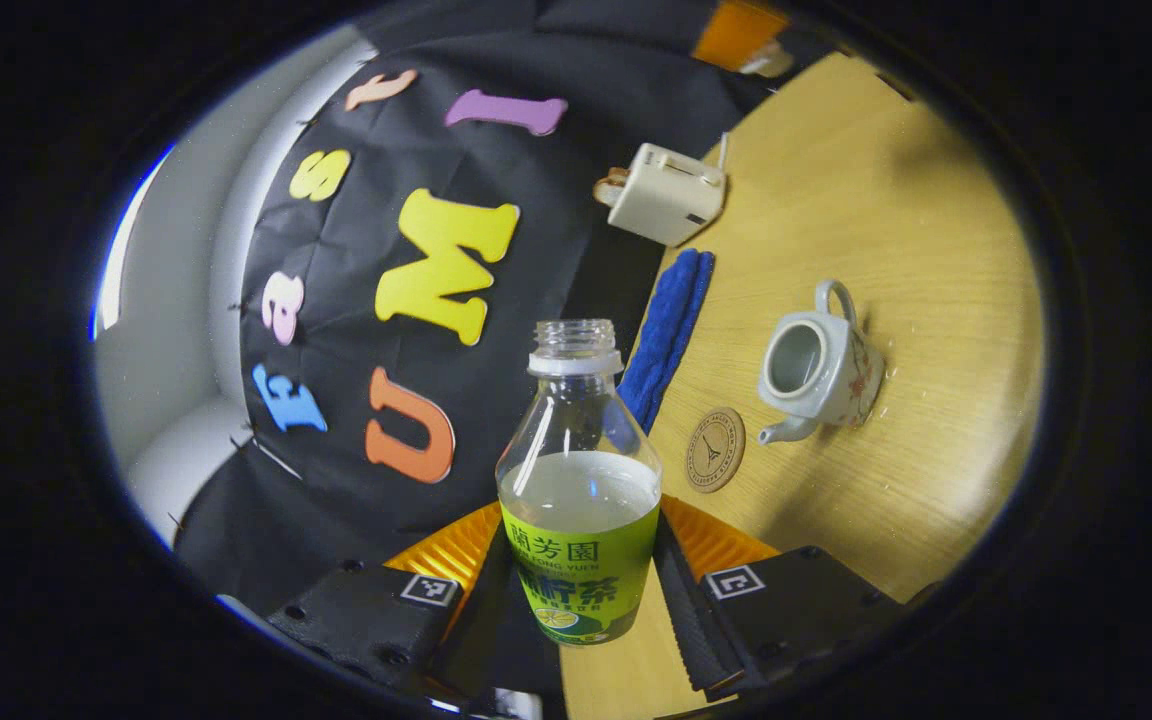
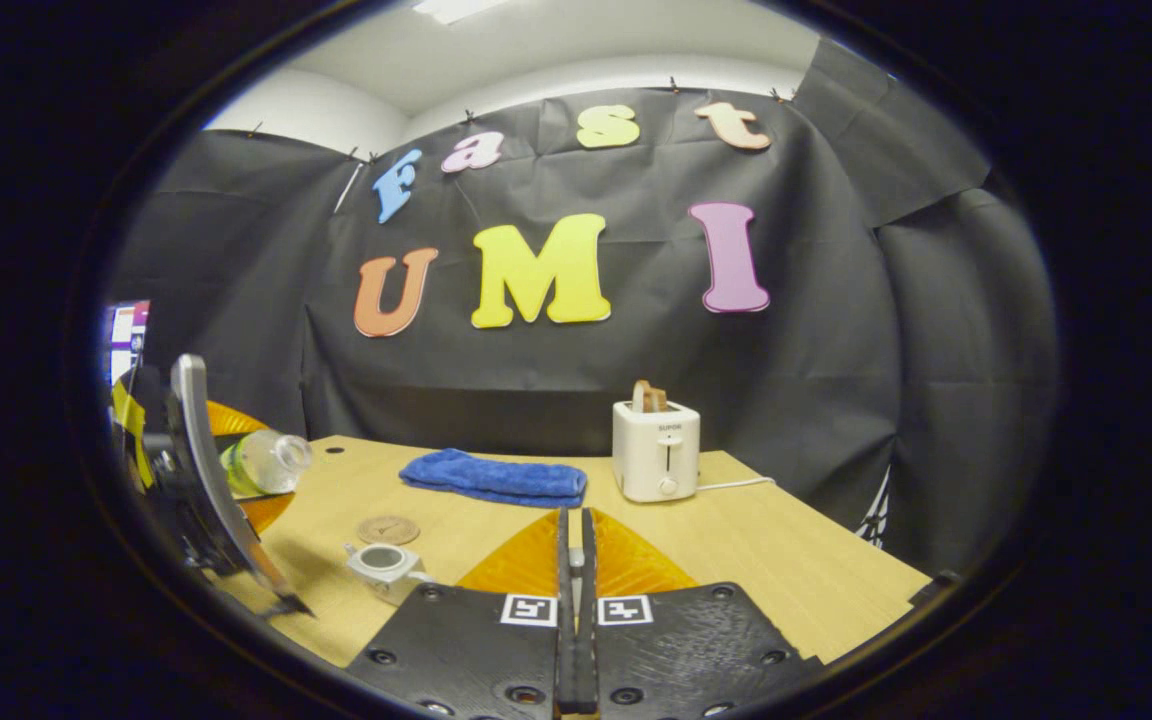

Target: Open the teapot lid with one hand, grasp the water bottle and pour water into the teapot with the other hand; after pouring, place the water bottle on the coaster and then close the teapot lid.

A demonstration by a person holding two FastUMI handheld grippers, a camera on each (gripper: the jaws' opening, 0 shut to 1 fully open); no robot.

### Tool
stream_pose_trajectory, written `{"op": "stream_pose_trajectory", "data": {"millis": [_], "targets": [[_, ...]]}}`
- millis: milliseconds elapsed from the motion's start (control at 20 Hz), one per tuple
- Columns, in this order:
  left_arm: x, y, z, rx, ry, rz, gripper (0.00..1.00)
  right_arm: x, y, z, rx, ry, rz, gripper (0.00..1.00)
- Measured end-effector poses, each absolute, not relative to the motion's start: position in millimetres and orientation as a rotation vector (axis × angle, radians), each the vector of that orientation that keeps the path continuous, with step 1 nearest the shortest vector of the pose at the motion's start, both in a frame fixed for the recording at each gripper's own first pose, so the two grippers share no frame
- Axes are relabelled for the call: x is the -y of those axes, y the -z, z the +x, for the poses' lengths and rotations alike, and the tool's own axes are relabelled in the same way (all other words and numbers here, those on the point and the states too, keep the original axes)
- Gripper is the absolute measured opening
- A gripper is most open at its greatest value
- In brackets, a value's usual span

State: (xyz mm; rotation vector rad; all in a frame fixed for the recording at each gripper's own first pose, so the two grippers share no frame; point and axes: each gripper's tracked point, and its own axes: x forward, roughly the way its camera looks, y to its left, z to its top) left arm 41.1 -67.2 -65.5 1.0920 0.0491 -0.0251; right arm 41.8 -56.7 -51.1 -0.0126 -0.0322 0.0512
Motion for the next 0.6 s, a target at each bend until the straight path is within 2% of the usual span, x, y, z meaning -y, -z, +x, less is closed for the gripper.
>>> {"op": "stream_pose_trajectory", "data": {"millis": [200,350,450,600], "targets": [[27.3,54.8,38.3,-0.099,-0.029,0.644,0.74,46.8,60.0,43.3,0.003,-0.077,-0.012,0.0],[7.5,36.5,46.9,-0.06,-0.068,0.39,0.75,44.2,62.4,43.3,-0.006,-0.085,-0.005,0.0],[22.0,27.2,66.2,-0.022,0.0,0.139,0.75,41.4,62.9,43.1,-0.006,-0.092,-0.013,0.0],[44.1,24.9,90.4,-0.007,0.086,-0.013,0.75,38.7,64.1,43.1,-0.008,-0.099,-0.01,0.0]]}}
